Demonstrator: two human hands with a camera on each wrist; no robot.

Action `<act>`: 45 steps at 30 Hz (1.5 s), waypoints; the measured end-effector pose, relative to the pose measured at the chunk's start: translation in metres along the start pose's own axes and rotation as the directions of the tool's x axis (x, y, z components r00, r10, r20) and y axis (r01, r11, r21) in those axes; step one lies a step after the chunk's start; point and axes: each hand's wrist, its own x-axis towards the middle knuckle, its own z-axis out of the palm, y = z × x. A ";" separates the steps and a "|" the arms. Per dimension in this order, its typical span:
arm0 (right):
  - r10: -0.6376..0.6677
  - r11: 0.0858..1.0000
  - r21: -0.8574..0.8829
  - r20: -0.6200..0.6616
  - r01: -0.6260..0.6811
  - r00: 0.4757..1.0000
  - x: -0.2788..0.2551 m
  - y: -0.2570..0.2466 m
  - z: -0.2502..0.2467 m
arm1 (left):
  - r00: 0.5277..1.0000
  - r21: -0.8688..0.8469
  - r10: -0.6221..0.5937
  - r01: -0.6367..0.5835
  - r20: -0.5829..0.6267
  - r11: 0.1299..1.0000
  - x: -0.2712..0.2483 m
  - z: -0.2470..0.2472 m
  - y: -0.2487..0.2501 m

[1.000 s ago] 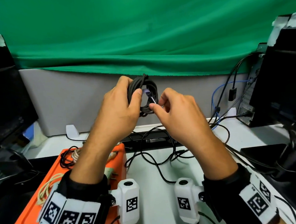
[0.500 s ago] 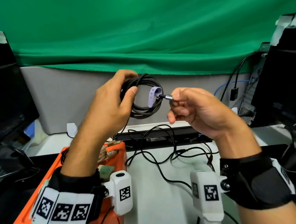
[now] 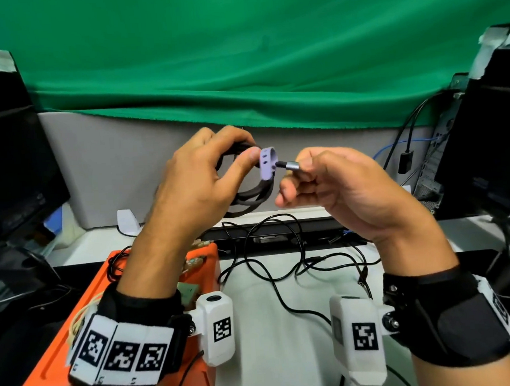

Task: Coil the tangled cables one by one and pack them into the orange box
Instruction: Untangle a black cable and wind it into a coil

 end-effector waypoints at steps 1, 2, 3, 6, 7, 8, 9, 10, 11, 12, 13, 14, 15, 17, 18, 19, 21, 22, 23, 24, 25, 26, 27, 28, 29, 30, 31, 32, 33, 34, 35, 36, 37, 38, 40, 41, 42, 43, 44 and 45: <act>-0.009 0.999 0.038 0.002 0.008 1.000 0.000 0.000 -0.001 | 0.999 -0.015 0.005 -0.006 -0.054 1.000 0.000 0.000 0.001; -0.014 0.998 0.065 0.003 0.014 1.000 -0.001 -0.001 -0.002 | 0.996 -0.033 0.003 -0.006 -0.094 0.999 0.001 0.000 0.002; -0.019 0.997 0.078 0.006 0.019 1.000 -0.001 0.000 -0.002 | 0.993 -0.048 -0.012 0.006 -0.118 0.999 0.000 0.000 0.003; -0.032 0.997 0.066 0.027 0.030 0.999 -0.001 0.003 -0.004 | 0.982 -0.071 -0.091 0.080 -0.166 0.994 0.001 0.004 0.007; -0.029 0.997 0.072 0.036 0.027 0.999 -0.001 0.004 -0.006 | 0.978 -0.082 -0.110 0.097 -0.179 0.992 0.001 0.004 0.008; -0.021 0.996 0.087 0.042 0.017 0.999 0.000 0.005 -0.008 | 0.974 -0.098 -0.123 0.106 -0.188 0.989 0.001 0.005 0.008; -0.008 0.994 0.105 0.047 0.003 0.999 0.000 0.006 -0.009 | 0.973 -0.118 -0.132 0.111 -0.189 0.987 0.002 0.004 0.009; 0.011 0.994 0.108 0.044 -0.016 0.999 0.000 0.006 -0.011 | 0.973 -0.137 -0.138 0.113 -0.186 0.984 0.002 0.004 0.008; 0.034 0.996 0.077 0.031 -0.036 0.999 0.001 0.006 -0.012 | 0.973 -0.150 -0.143 0.116 -0.181 0.982 0.003 0.002 0.008; 0.056 0.998 0.010 0.010 -0.056 0.998 0.002 0.007 -0.013 | 0.973 -0.153 -0.145 0.118 -0.179 0.981 0.003 0.001 0.007; 0.075 0.993 -0.091 -0.014 -0.076 0.997 0.002 0.008 -0.013 | 0.973 -0.143 -0.140 0.114 -0.183 0.983 0.003 0.000 0.006; 0.084 0.972 -0.215 -0.042 -0.091 0.996 0.003 0.008 -0.012 | 0.973 -0.124 -0.125 0.102 -0.192 0.987 0.003 -0.001 0.006; 0.081 0.935 -0.339 -0.068 -0.099 0.994 0.002 0.007 -0.010 | 0.974 -0.104 -0.103 0.083 -0.201 0.991 0.003 -0.002 0.006; 0.059 0.892 -0.440 -0.114 -0.104 0.992 0.002 0.005 -0.005 | 0.980 -0.077 -0.050 0.036 -0.193 0.996 0.003 -0.003 0.008; 0.062 0.912 -0.397 -0.116 -0.103 0.991 0.001 0.003 -0.004 | 0.984 -0.067 -0.021 0.009 -0.178 0.998 0.002 -0.003 0.009; 0.073 0.951 -0.295 -0.090 -0.097 0.993 0.000 0.001 -0.003 | 0.988 -0.055 0.007 -0.016 -0.156 0.998 0.002 -0.004 0.011; 0.083 0.994 -0.071 -0.021 -0.085 0.996 -0.003 -0.003 0.002 | 0.993 -0.035 0.052 -0.056 -0.108 0.998 0.001 -0.002 0.013; 0.073 0.997 -0.035 -0.016 -0.073 0.997 -0.004 -0.004 0.004 | 0.994 -0.039 0.067 -0.071 -0.091 0.997 0.001 -0.001 0.014; 0.059 0.995 -0.076 -0.038 -0.062 0.998 -0.004 -0.002 0.006 | 0.994 -0.053 0.078 -0.082 -0.080 0.995 0.001 0.000 0.015; 0.044 0.985 -0.161 -0.060 -0.053 0.997 -0.002 -0.001 0.008 | 0.994 -0.073 0.085 -0.090 -0.073 0.993 0.001 0.001 0.016; 0.038 0.969 -0.242 -0.068 -0.054 0.997 0.000 0.002 0.010 | 0.994 -0.094 0.089 -0.094 -0.065 0.991 0.001 0.002 0.017; 0.044 0.955 -0.291 -0.064 -0.061 0.997 0.001 0.004 0.010 | 0.995 -0.116 0.086 -0.092 -0.055 0.989 0.001 0.003 0.017; 0.055 0.948 -0.310 -0.063 -0.072 0.997 0.002 0.005 0.011 | 0.997 -0.143 0.071 -0.076 -0.039 0.987 0.000 0.003 0.017; 0.062 0.948 -0.310 -0.067 -0.080 0.996 0.002 0.006 0.010 | 0.999 -0.177 0.044 -0.046 -0.016 0.983 0.000 0.002 0.015; 0.064 0.949 -0.305 -0.075 -0.084 0.995 0.002 0.005 0.008 | 1.000 -0.209 0.006 -0.002 0.018 0.978 0.000 0.001 0.013; 0.068 0.950 -0.298 -0.082 -0.089 0.994 0.002 0.004 0.006 | 0.998 -0.237 -0.031 0.045 0.062 0.971 0.000 -0.001 0.009; 0.070 0.952 -0.292 -0.090 -0.094 0.993 0.002 0.004 0.004 | 0.991 -0.270 -0.058 0.089 0.119 0.959 0.000 -0.004 0.005; 0.070 0.953 -0.288 -0.102 -0.096 0.992 0.002 0.003 0.003 | 0.980 -0.319 -0.075 0.132 0.186 0.938 0.001 -0.007 0.001; 0.065 0.953 -0.286 -0.117 -0.097 0.991 0.002 0.004 0.001 | 0.963 -0.382 -0.080 0.177 0.256 0.907 0.001 -0.011 -0.003; 0.061 0.955 -0.279 -0.138 -0.098 0.989 0.003 0.005 -0.001 | 0.943 -0.439 -0.082 0.225 0.321 0.870 0.001 -0.014 -0.005; 0.056 0.959 -0.266 -0.160 -0.098 0.986 0.003 0.005 -0.002 | 0.925 -0.481 -0.085 0.269 0.369 0.834 0.001 -0.017 -0.007; 0.053 0.963 -0.250 -0.179 -0.097 0.982 0.004 0.006 -0.003 | 0.915 -0.499 -0.097 0.300 0.392 0.813 0.001 -0.019 -0.009; 0.049 0.968 -0.234 -0.195 -0.095 0.980 0.005 0.006 -0.003 | 0.913 -0.496 -0.120 0.318 0.390 0.808 0.001 -0.019 -0.009; 0.042 0.969 -0.229 -0.211 -0.091 0.977 0.006 0.007 -0.003 | 0.916 -0.472 -0.149 0.325 0.372 0.820 0.001 -0.018 -0.010; 0.018 0.966 -0.246 -0.248 -0.081 0.969 0.008 0.009 -0.003 | 0.918 -0.396 -0.218 0.345 0.331 0.851 0.003 -0.013 -0.008; 0.009 0.964 -0.255 -0.267 -0.080 0.964 0.009 0.010 -0.003 | 0.918 -0.353 -0.248 0.353 0.309 0.866 0.003 -0.011 -0.007; 0.004 0.962 -0.261 -0.288 -0.082 0.958 0.009 0.012 -0.003 | 0.919 -0.290 -0.271 0.353 0.287 0.890 0.003 -0.009 -0.005; -0.001 0.958 -0.272 -0.309 -0.087 0.951 0.009 0.012 -0.005 | 0.927 -0.215 -0.272 0.329 0.256 0.920 0.002 -0.008 -0.003; -0.004 0.953 -0.287 -0.330 -0.097 0.944 0.008 0.011 -0.008 | 0.934 -0.124 -0.276 0.308 0.227 0.943 0.000 -0.008 0.003; -0.003 0.947 -0.302 -0.349 -0.110 0.937 0.007 0.010 -0.013 | 0.942 -0.037 -0.274 0.287 0.196 0.957 -0.002 -0.007 0.009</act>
